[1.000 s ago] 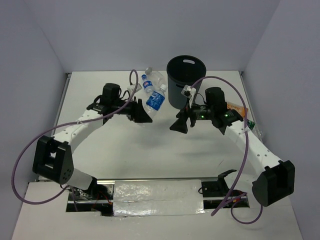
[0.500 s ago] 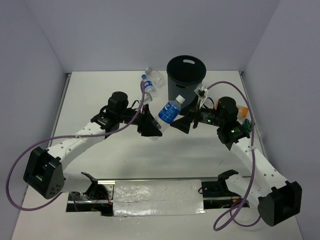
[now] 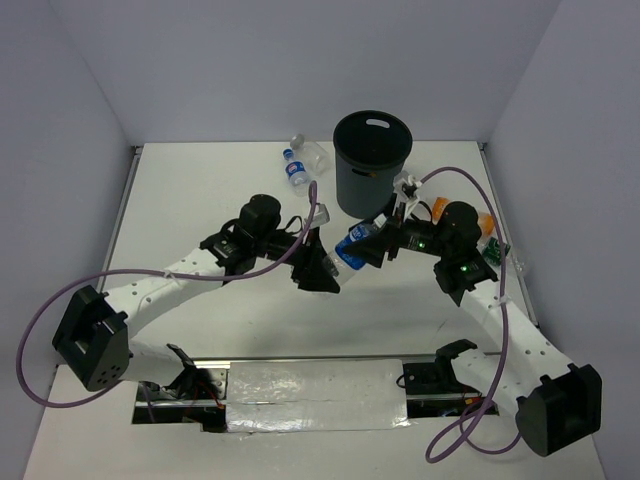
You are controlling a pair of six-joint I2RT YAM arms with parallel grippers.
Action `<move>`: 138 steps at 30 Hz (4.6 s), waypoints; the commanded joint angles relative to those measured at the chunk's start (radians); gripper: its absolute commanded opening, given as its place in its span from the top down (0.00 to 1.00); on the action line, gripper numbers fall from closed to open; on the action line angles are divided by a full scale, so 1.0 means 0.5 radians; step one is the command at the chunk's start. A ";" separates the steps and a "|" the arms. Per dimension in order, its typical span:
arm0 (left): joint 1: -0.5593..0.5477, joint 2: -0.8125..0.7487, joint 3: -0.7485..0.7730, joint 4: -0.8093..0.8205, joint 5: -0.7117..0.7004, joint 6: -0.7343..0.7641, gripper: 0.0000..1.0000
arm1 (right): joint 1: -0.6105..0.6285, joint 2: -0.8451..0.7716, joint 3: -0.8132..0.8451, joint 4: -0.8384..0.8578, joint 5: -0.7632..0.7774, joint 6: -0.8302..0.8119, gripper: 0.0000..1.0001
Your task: Put the plastic bottles in the bin
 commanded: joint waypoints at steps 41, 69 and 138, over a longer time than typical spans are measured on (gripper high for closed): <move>0.536 -0.985 -0.214 -0.144 -1.773 0.126 0.01 | -0.058 1.095 1.666 -0.385 2.131 -1.348 0.14; 0.558 -0.951 -0.165 -0.260 -1.674 0.175 0.01 | -0.653 0.435 0.338 -1.533 2.425 -2.912 0.00; 0.597 -0.767 -0.101 -0.334 -1.524 0.182 0.01 | -0.052 1.453 2.577 -1.454 1.284 -1.757 0.74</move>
